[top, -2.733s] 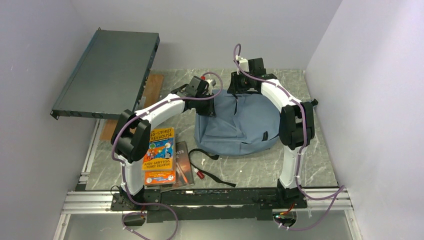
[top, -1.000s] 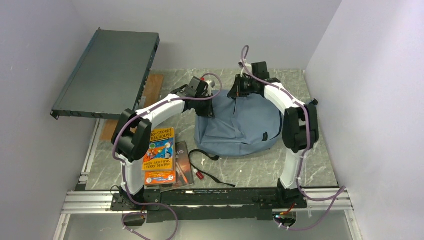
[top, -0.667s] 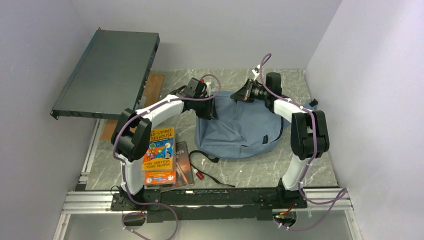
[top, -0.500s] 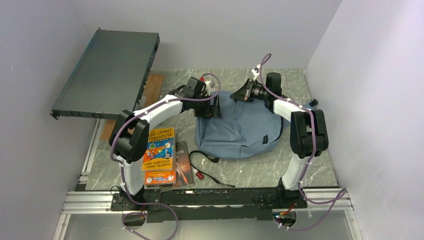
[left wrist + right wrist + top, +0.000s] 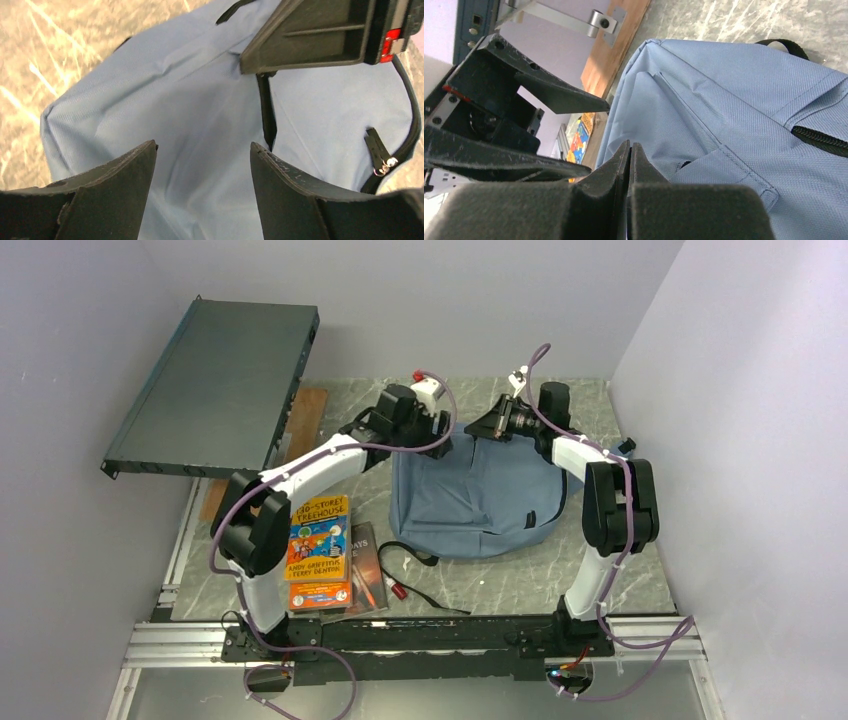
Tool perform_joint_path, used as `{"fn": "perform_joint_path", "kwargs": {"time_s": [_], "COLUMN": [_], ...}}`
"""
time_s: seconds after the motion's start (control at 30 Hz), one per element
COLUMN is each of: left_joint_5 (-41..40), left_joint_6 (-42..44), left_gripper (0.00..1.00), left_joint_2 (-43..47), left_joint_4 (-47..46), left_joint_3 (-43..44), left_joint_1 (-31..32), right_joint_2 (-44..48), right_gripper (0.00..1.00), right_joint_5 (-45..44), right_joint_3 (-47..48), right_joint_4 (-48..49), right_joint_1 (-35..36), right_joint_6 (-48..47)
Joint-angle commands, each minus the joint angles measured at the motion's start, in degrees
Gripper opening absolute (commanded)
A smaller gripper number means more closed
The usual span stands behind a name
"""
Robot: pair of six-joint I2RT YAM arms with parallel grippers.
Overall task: Pack the student bag
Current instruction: Unzip the student bag at the center of the board.
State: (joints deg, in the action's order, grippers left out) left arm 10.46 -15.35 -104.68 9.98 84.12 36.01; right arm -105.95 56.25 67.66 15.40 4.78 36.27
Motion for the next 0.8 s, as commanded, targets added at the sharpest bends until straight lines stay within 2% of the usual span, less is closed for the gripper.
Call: {"fn": "perform_joint_path", "kwargs": {"time_s": [0.0, 0.17, 0.4, 0.63, 0.7, 0.73, 0.77], "left_joint_5": [-4.68, -2.94, -1.59, 1.74, 3.45, 3.76, 3.7], "left_joint_6": [9.91, 11.32, 8.25, 4.0, 2.14, 1.56, 0.69], "left_gripper": [0.75, 0.74, 0.58, 0.15, 0.08, 0.0, 0.0], "left_joint_2": [-2.18, -5.21, -7.01, -8.42, -8.47, -8.57, -8.65], "left_joint_4": [-10.74, -11.21, -12.59, -13.51, -15.0, -15.74, -16.11], "left_joint_3": [1.99, 4.72, 4.29, 4.68, 4.29, 4.16, 4.13], "left_joint_1": [3.07, 3.72, 3.5, 1.69, 1.01, 0.92, 0.87], "right_joint_2": [2.33, 2.31, 2.0, 2.3, 2.53, 2.71, 2.88], "right_gripper": [0.0, 0.0, 0.0, 0.0, 0.0, 0.0, 0.0], "right_joint_5": [4.31, 4.76, 5.36, 5.03, 4.7, 4.47, 4.26], "right_joint_3": [0.97, 0.72, -0.16, -1.64, -1.94, -2.06, -2.2], "right_joint_4": [8.04, 10.4, 15.09, 16.92, 16.22, 15.6, 14.85], "right_joint_1": [-0.38, -0.52, -0.71, -0.57, -0.53, -0.44, -0.32], "right_joint_6": [4.37, 6.61, 10.72, 12.55, 11.85, 11.36, 10.72]}}
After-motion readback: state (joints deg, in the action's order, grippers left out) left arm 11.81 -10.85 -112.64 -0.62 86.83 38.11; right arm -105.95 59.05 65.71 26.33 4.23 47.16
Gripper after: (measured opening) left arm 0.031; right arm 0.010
